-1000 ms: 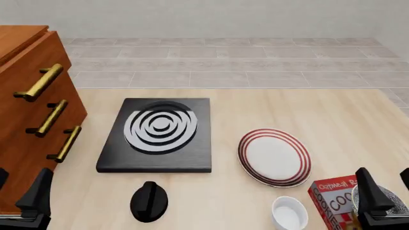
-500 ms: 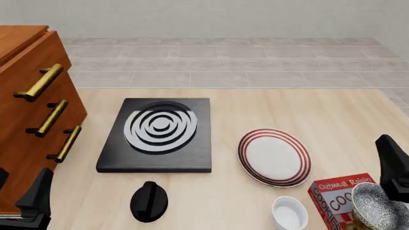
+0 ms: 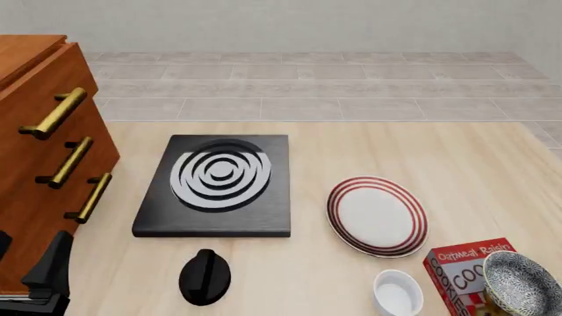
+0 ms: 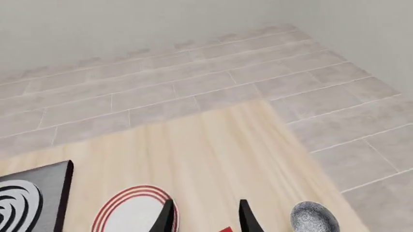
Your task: Pick the akita bowl on the cookies box and place it on the plate.
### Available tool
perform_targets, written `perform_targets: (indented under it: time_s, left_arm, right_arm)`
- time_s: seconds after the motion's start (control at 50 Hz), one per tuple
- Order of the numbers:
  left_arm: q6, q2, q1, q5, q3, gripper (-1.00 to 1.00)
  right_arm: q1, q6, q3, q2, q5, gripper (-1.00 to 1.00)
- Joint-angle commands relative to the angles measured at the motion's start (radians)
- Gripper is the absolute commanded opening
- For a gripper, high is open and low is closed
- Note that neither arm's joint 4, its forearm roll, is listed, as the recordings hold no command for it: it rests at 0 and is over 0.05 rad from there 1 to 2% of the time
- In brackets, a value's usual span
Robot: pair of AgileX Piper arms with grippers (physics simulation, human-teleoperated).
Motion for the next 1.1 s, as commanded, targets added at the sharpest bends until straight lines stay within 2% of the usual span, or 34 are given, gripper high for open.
perform_targets:
  time_s: [0.02, 0.18, 0.64, 0.92, 1.1]
  left_arm:
    - [0.000, 0.000, 0.000, 0.000, 0.000, 1.00]
    - [0.000, 0.000, 0.000, 0.000, 0.000, 1.00]
    - [0.000, 0.000, 0.000, 0.000, 0.000, 1.00]
    - [0.000, 0.000, 0.000, 0.000, 0.000, 1.00]
    - [0.000, 0.000, 0.000, 0.000, 0.000, 1.00]
  right_arm:
    - [-0.051, 0.039, -0.052, 0.131, 0.102, 1.00]
    - [-0.124, 0.020, -0.014, 0.144, 0.105, 1.00]
    - [-0.228, -0.040, 0.017, 0.142, 0.126, 1.00]
    - [-0.241, -0.086, 0.115, 0.128, 0.144, 1.00]
    - [-0.252, -0.091, 0.159, 0.130, 0.135, 1.00]
